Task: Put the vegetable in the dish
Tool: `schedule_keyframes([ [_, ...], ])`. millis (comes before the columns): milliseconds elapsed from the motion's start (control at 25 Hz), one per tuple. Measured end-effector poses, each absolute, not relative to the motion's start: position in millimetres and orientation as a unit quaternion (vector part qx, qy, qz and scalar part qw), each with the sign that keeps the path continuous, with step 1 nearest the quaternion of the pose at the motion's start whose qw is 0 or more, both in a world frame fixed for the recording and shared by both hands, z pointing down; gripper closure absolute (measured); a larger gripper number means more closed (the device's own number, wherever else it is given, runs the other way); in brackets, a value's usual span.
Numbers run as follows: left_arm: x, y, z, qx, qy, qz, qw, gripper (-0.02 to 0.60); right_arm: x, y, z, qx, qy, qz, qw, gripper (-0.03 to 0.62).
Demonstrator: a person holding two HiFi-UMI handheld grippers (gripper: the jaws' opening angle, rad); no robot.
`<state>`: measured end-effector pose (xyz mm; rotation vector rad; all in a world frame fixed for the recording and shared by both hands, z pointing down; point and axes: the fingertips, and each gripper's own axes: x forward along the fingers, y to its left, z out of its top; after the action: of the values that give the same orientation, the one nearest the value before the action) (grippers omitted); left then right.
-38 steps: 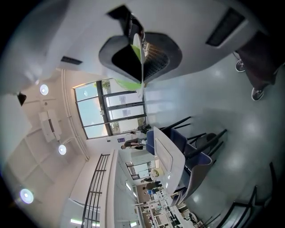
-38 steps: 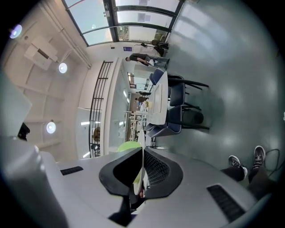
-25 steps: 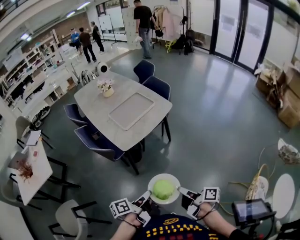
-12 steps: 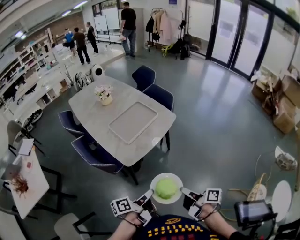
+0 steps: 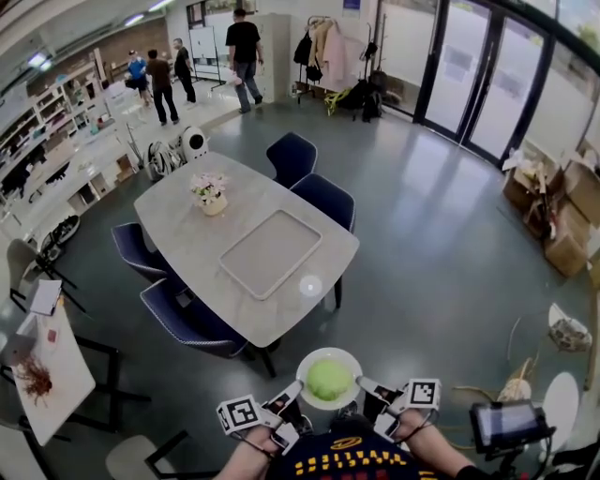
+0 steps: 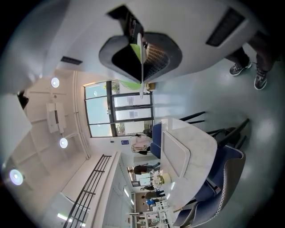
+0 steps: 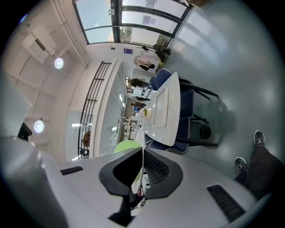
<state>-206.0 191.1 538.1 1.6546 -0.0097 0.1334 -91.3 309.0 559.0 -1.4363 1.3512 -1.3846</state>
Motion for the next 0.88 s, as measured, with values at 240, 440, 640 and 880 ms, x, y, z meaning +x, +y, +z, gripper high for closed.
schedule_keyframes([
  [240, -183, 170, 538, 0.739, -0.027, 0.048, 0.672, 0.566, -61, 282, 567, -0.541, 0.539, -0.543, 0.348, 0.579],
  [440, -144, 145, 538, 0.744, -0.059, 0.025, 0.665, 0.568, -16, 249, 571, -0.513, 0.548, -0.564, 0.344, 0.579],
  [640, -81, 129, 534, 0.751, -0.08, 0.012, 0.655, 0.568, 59, 222, 562, -0.512, 0.6, -0.535, 0.303, 0.579],
  [880, -21, 117, 523, 0.755, -0.093, -0.011, 0.649, 0.568, 119, 201, 551, -0.484, 0.597, -0.554, 0.32, 0.579],
])
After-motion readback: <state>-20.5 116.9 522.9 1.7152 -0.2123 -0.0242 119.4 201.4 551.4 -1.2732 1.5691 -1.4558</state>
